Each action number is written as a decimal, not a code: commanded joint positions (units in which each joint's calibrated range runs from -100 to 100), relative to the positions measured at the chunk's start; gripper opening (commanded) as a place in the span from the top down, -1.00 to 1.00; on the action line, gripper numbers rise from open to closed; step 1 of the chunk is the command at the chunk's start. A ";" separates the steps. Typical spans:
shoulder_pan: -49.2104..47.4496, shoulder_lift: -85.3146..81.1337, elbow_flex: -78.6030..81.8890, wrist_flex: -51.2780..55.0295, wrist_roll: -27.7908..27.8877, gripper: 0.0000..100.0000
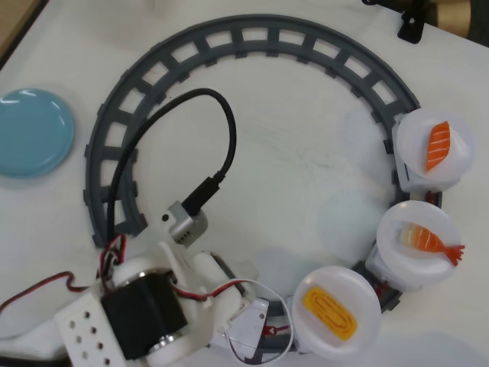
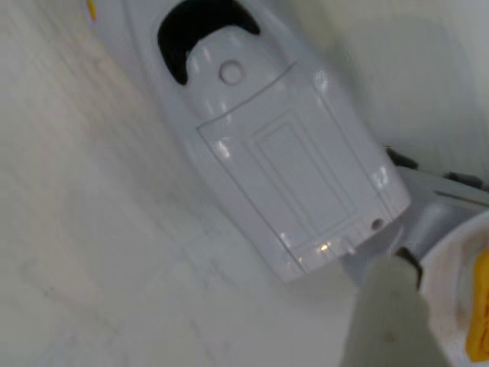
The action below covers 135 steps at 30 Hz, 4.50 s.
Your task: Pick up the sushi from the Shinkansen and put it on the blue dish
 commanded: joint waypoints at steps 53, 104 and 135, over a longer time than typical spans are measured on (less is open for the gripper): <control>4.95 11.66 7.43 -10.05 4.94 0.59; -57.37 11.74 -18.81 -1.89 3.21 0.94; -70.31 34.72 -23.86 -17.01 3.21 0.94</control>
